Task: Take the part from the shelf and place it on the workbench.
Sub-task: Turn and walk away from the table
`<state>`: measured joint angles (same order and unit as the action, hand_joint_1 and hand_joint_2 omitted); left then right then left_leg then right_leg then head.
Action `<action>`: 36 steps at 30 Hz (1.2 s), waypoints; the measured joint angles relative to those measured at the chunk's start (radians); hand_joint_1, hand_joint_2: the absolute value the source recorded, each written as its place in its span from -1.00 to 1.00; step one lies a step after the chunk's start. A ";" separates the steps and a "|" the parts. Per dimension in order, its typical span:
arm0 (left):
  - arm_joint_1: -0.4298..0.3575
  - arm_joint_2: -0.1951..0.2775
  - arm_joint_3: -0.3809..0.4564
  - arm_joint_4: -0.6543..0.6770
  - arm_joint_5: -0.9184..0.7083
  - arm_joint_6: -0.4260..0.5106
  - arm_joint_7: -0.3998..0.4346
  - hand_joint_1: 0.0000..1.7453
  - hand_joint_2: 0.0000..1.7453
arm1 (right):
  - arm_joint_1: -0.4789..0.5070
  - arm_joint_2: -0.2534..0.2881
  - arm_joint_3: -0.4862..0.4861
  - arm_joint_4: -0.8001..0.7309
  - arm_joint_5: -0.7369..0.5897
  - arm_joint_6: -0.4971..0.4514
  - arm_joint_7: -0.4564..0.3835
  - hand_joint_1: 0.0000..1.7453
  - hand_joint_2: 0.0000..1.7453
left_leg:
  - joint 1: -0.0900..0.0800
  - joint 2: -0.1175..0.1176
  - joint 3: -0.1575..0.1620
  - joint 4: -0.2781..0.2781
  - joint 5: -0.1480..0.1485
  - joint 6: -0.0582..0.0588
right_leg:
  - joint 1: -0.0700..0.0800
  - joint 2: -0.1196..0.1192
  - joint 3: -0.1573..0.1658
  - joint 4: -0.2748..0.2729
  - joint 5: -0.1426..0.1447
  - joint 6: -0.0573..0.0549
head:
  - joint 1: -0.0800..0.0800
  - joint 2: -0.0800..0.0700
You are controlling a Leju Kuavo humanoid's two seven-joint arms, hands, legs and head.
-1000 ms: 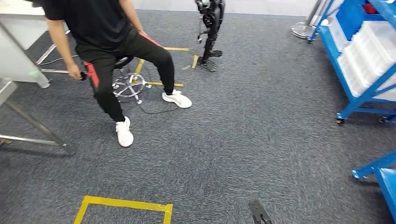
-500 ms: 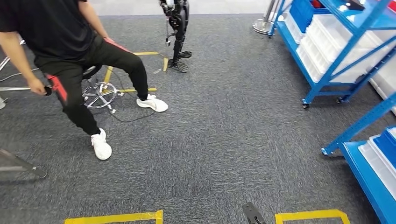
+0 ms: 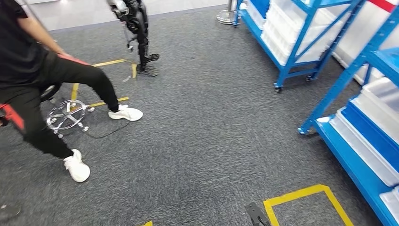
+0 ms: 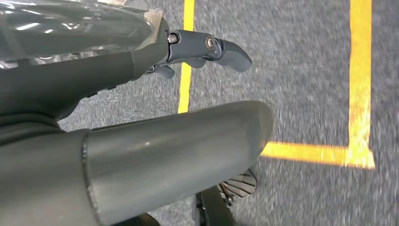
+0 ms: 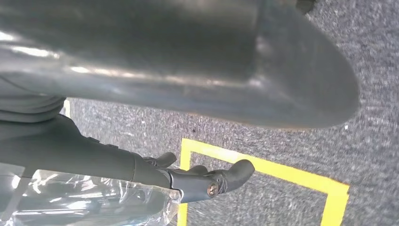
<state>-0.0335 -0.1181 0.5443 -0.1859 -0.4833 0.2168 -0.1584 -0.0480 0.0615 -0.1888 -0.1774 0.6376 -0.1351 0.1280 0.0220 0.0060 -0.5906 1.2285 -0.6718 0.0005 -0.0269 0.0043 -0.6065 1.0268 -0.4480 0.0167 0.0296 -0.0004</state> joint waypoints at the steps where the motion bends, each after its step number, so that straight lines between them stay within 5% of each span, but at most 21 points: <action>1: 0.001 0.000 0.000 0.000 0.000 0.000 0.000 -1.00 -1.00 | 0.000 0.000 0.000 0.000 0.000 0.000 0.000 -1.00 -1.00 | 0.000 -0.006 -0.034 0.058 -0.017 0.001 | 0.003 0.015 0.001 0.000 0.000 -0.002 | 0.000 0.000; 3: 0.002 0.000 0.000 0.000 -0.002 -0.002 0.000 -1.00 -1.00 | 0.002 0.000 0.000 0.000 -0.002 0.000 -0.001 -1.00 -1.00 | 0.000 -0.010 -0.056 0.069 0.013 0.004 | 0.007 0.045 0.003 0.001 -0.001 -0.002 | 0.000 0.000; 4: 0.002 0.000 0.000 0.000 -0.004 -0.005 -0.002 -1.00 -1.00 | 0.003 -0.001 0.000 0.000 -0.005 0.000 -0.001 -1.00 -1.00 | 0.001 -0.015 -0.040 0.019 0.053 0.007 | 0.008 0.060 0.006 0.002 -0.001 -0.002 | 0.000 0.000; 6: 0.002 0.001 0.000 0.000 -0.011 -0.013 -0.007 -1.00 -1.00 | 0.002 -0.001 0.000 0.000 -0.012 0.000 -0.001 -1.00 -1.00 | 0.006 -0.060 0.012 -0.111 0.125 0.009 | 0.011 0.087 0.007 0.006 -0.001 0.001 | 0.000 0.000; 8: 0.002 0.001 0.000 0.000 -0.023 -0.019 -0.014 -1.00 -1.00 | 0.002 -0.002 -0.001 0.000 -0.021 -0.001 -0.003 -1.00 -1.00 | 0.005 -0.094 0.036 -0.174 0.147 0.010 | 0.013 0.110 0.000 0.007 0.001 0.012 | 0.001 0.000; 10: 0.000 0.000 -0.002 0.000 -0.040 -0.025 -0.017 -1.00 -1.00 | 0.006 -0.004 -0.006 0.000 -0.031 -0.002 -0.005 -1.00 -1.00 | 0.000 -0.076 0.038 -0.181 0.151 0.019 | 0.011 0.127 -0.009 0.003 0.008 0.028 | 0.001 0.000; 12: -0.002 0.001 -0.005 0.000 -0.059 -0.029 -0.017 -1.00 -1.00 | 0.010 -0.006 -0.011 0.000 -0.040 -0.002 -0.005 -1.00 -1.00 | -0.002 -0.050 0.046 -0.194 0.161 0.036 | 0.011 0.086 -0.030 0.031 -0.006 0.033 | 0.002 0.000; 14: -0.003 0.001 -0.007 -0.001 -0.070 -0.031 -0.015 -1.00 -1.00 | 0.008 -0.007 -0.016 0.000 -0.045 -0.003 -0.004 -1.00 -1.00 | -0.005 -0.020 0.050 -0.202 0.166 0.047 | 0.013 0.024 -0.082 0.132 -0.056 0.028 | 0.003 0.000; 17: -0.003 0.001 -0.012 -0.001 -0.078 -0.034 -0.013 -1.00 -1.00 | 0.006 -0.009 -0.020 0.000 -0.049 -0.003 -0.005 -1.00 -1.00 | -0.008 0.023 0.049 -0.202 0.164 0.048 | 0.010 0.007 -0.152 0.281 -0.111 0.033 | 0.004 0.000; 19: -0.004 0.001 -0.016 -0.001 -0.089 -0.040 -0.016 -1.00 -1.00 | 0.009 -0.011 -0.026 0.000 -0.052 -0.004 -0.006 -1.00 -1.00 | -0.008 0.048 0.052 -0.201 0.160 0.044 | 0.005 -0.003 -0.115 0.223 -0.085 0.051 | 0.004 0.000; 21: -0.005 0.002 -0.023 -0.001 -0.102 -0.047 -0.020 -1.00 -1.00 | 0.009 -0.013 -0.036 0.000 -0.058 -0.004 -0.011 -1.00 -1.00 | -0.011 0.069 0.057 -0.201 0.154 0.035 | 0.004 -0.045 -0.032 0.081 -0.038 0.064 | 0.004 0.000; 23: -0.006 0.005 -0.030 -0.002 -0.112 -0.050 -0.023 -1.00 -1.00 | 0.008 -0.015 -0.044 0.000 -0.064 -0.005 -0.018 -1.00 -1.00 | -0.016 0.087 0.066 -0.201 0.146 0.023 | 0.010 -0.073 0.011 0.009 -0.013 0.055 | 0.003 0.000; 26: -0.013 0.006 -0.038 -0.002 -0.120 -0.052 -0.024 -1.00 -1.00 | 0.011 -0.019 -0.057 0.000 -0.068 -0.005 -0.022 -1.00 -1.00 | -0.013 0.103 0.079 -0.204 0.137 0.008 | 0.010 -0.049 0.010 0.003 -0.008 0.032 | 0.002 0.000; 28: -0.017 0.007 -0.040 -0.003 -0.125 -0.052 -0.024 -1.00 -1.00 | 0.012 -0.021 -0.064 0.000 -0.069 -0.005 -0.023 -1.00 -1.00 | -0.007 0.059 0.060 -0.157 0.103 0.001 | 0.002 -0.027 0.012 0.000 -0.006 0.013 | 0.001 0.000; 30: -0.017 0.008 -0.044 -0.002 -0.129 -0.053 -0.024 -1.00 -1.00 | 0.010 -0.023 -0.068 0.000 -0.070 -0.005 -0.025 -1.00 -1.00 | -0.004 0.006 -0.001 -0.032 0.037 -0.001 | 0.002 -0.004 0.012 -0.001 -0.006 -0.001 | -0.002 0.000; 32: -0.015 0.010 -0.048 -0.002 -0.134 -0.053 -0.023 -1.00 -1.00 | 0.010 -0.023 -0.072 0.000 -0.070 -0.005 -0.025 -1.00 -1.00 | -0.004 -0.007 -0.061 0.075 0.004 0.000 | 0.008 0.023 0.013 -0.001 -0.007 -0.005 | -0.002 0.000; 34: -0.015 0.013 -0.051 -0.002 -0.141 -0.053 -0.023 -1.00 -1.00 | 0.013 -0.024 -0.078 0.000 -0.068 -0.005 -0.028 -1.00 -1.00 | -0.003 -0.011 -0.059 0.048 0.050 0.004 | 0.010 0.051 0.017 0.000 -0.007 -0.005 | -0.002 0.000; 36: -0.016 0.017 -0.054 -0.002 -0.145 -0.053 -0.023 -1.00 -1.00 | 0.013 -0.024 -0.083 0.000 -0.067 -0.005 -0.032 -1.00 -1.00 | -0.001 -0.042 -0.004 -0.081 0.126 0.009 | 0.012 0.078 0.021 0.001 -0.007 -0.003 | -0.002 0.000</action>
<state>-0.0497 -0.1014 0.4906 -0.1881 -0.6279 0.1637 -0.1812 -0.0350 0.0378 -0.2723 -0.1774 0.5709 -0.1400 0.0962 0.0213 -0.0364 -0.5948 1.1475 -0.5459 0.0093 -0.0147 0.0825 -0.5856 1.0283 -0.4547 0.0137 0.0276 -0.0004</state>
